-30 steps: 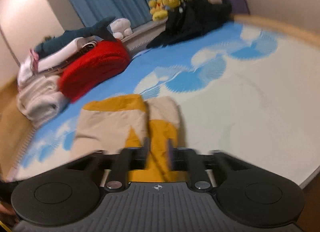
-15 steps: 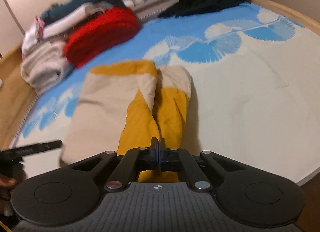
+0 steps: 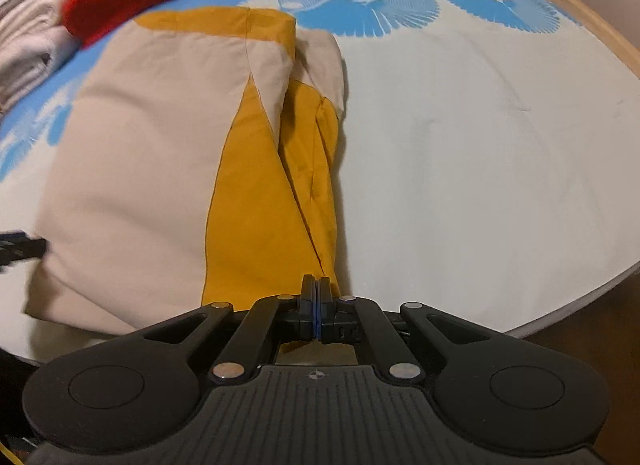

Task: Fold large clothes

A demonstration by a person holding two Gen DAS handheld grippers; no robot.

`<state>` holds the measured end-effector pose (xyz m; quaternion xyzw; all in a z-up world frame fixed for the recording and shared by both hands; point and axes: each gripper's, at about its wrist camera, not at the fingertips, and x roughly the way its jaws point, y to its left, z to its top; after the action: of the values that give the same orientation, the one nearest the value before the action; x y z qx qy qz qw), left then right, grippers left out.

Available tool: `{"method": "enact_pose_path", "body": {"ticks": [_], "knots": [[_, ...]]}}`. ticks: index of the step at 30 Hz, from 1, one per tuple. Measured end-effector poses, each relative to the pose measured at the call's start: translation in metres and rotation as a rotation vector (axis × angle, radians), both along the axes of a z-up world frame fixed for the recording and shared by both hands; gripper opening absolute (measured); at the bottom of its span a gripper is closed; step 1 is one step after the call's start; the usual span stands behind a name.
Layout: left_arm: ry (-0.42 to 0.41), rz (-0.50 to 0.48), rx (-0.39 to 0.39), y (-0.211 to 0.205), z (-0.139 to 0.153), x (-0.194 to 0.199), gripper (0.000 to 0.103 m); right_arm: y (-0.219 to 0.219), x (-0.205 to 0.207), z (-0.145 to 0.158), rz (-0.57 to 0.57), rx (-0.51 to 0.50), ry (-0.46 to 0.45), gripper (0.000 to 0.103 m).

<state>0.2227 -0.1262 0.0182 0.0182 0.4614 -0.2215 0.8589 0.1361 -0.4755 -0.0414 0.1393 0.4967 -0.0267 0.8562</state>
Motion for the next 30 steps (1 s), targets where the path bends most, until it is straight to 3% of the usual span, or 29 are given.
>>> {"method": "enact_pose_path", "body": {"ticks": [1, 3, 4, 8, 10, 13, 15, 17, 20, 23, 30], "knots": [[0.011, -0.038, 0.002, -0.003, -0.001, -0.002, 0.082, 0.001, 0.002, -0.001, -0.01, -0.002, 0.01, 0.0], [0.107, -0.069, 0.17, -0.014, -0.032, 0.002, 0.084, 0.002, 0.004, 0.0, -0.022, -0.004, 0.018, 0.0], [0.132, -0.068, 0.202, -0.018, -0.042, 0.003, 0.084, 0.002, 0.005, -0.001, -0.021, -0.008, 0.021, 0.0], [0.078, -0.12, 0.194, -0.024, -0.03, -0.001, 0.084, 0.005, 0.004, 0.002, -0.019, -0.033, 0.015, 0.0], [0.068, -0.122, 0.174, -0.022, -0.024, -0.003, 0.084, 0.001, 0.002, 0.013, -0.056, -0.055, -0.055, 0.0], [0.041, -0.038, 0.06, -0.007, -0.009, 0.006, 0.084, -0.009, -0.008, 0.043, -0.123, -0.051, -0.278, 0.002], [0.003, 0.063, -0.003, 0.005, 0.0, 0.014, 0.084, -0.016, -0.01, 0.057, -0.152, 0.006, -0.4, 0.012], [-0.01, 0.145, -0.049, 0.018, 0.005, 0.022, 0.084, -0.019, -0.004, 0.061, -0.158, 0.045, -0.449, 0.032], [0.033, 0.188, -0.076, 0.023, 0.001, 0.029, 0.084, -0.019, 0.016, 0.06, -0.141, 0.089, -0.457, 0.036], [0.08, 0.17, -0.032, 0.018, -0.008, 0.03, 0.084, -0.013, 0.046, 0.053, -0.132, 0.121, -0.44, 0.038], [0.084, 0.163, -0.031, 0.012, -0.016, 0.038, 0.084, -0.01, 0.125, 0.022, -0.194, 0.232, -0.35, 0.044]]}}
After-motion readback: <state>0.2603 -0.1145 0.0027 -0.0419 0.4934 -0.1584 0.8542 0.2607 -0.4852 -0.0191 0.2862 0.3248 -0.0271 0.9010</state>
